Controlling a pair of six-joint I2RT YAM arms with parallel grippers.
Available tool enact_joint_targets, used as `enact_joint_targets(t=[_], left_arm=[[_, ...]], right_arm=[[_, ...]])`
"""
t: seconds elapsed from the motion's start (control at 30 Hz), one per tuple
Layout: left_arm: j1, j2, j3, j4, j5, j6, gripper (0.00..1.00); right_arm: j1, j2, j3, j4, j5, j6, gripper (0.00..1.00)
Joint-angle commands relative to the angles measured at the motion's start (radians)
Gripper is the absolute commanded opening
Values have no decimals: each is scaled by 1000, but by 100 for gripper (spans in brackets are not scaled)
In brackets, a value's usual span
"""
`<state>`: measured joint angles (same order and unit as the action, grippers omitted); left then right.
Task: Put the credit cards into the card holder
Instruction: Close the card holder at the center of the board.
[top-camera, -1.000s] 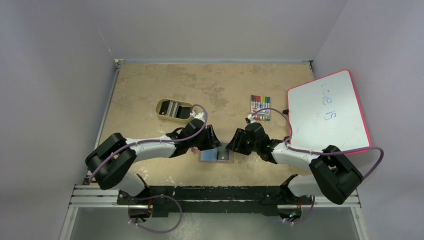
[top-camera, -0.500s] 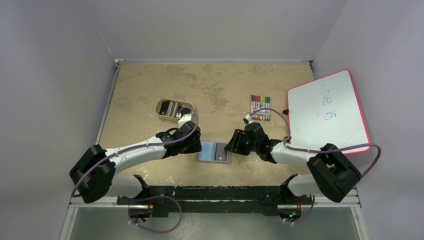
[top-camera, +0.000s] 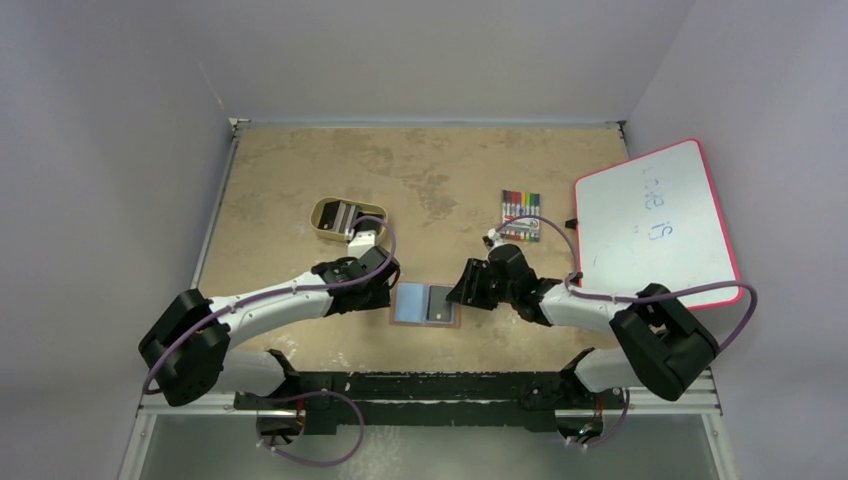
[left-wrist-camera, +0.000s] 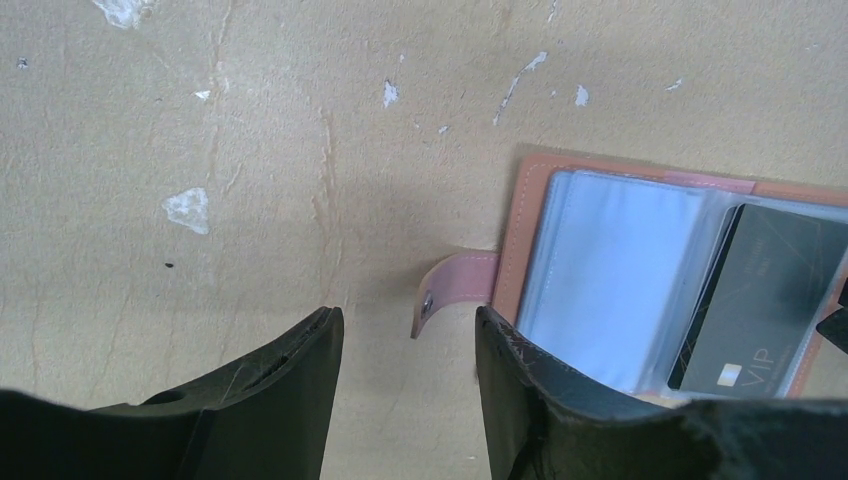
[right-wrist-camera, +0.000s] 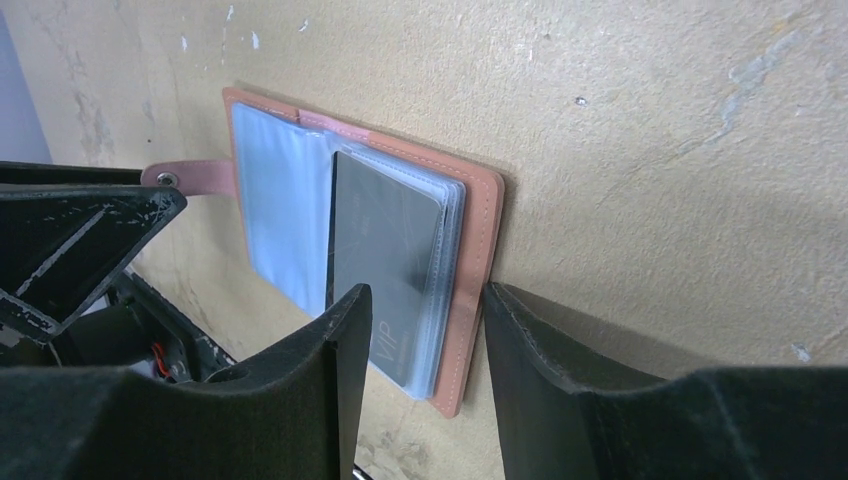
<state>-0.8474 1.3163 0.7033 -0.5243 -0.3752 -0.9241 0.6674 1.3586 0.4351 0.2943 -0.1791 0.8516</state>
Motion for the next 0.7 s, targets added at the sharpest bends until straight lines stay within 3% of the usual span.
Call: enact_joint_targets(t=[0.0,0.1,0.33,0.67], left_arm=[[-4,-1,33,54,-26,11,49],[-4,18,44,94,11,20,43],[-3,28,78,105,84,28,0],[-5,-60,24,392,312,-69,0]], right_arm=[[3,20,10,24,-22,-34,48],[3,30,15,42,-35,-41,48],[3,60,37,63,-63,-54,47],[3,19,31,96,-122,-49,47]])
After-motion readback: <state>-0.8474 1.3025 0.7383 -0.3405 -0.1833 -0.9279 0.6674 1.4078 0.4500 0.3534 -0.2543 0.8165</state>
